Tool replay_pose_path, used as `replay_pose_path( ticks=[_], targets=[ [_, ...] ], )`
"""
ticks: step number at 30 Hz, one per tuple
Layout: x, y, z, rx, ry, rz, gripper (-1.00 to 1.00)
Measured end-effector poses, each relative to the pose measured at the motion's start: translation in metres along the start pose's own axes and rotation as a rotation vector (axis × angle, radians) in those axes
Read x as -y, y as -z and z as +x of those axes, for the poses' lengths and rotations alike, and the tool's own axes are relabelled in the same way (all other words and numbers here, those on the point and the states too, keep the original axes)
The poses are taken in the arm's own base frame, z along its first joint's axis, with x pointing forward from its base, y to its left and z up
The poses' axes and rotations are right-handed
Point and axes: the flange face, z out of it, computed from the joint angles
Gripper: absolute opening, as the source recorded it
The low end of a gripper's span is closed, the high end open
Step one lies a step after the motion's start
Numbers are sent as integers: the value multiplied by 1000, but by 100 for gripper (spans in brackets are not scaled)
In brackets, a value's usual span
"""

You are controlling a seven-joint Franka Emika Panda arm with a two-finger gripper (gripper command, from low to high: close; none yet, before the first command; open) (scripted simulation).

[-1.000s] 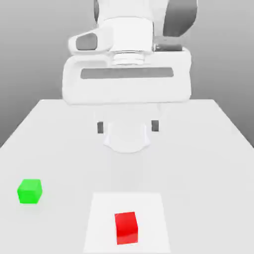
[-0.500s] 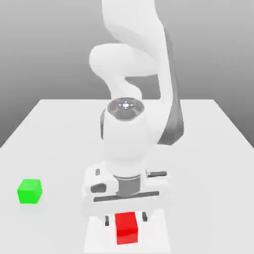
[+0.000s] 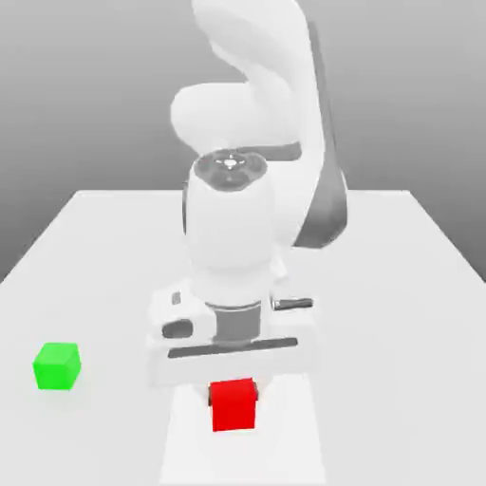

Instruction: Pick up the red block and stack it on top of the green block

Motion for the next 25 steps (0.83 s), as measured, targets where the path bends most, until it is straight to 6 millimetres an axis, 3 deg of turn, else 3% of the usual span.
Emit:
replay_pose_path(
  ticks=[7, 16, 17, 19, 21, 22, 25],
  targets=[
    [-128, 14, 32, 0, 20, -7, -100],
    [-274, 21, 20, 6, 58, 7, -100],
    [-284, 13, 18, 5, 45, 8, -100],
    [-266, -6, 21, 5, 96, 9, -100],
    [-263, -28, 21, 5, 105, 9, -100],
    [-263, -35, 20, 6, 106, 8, 100],
    [-263, -35, 20, 6, 106, 8, 100]
  ],
)
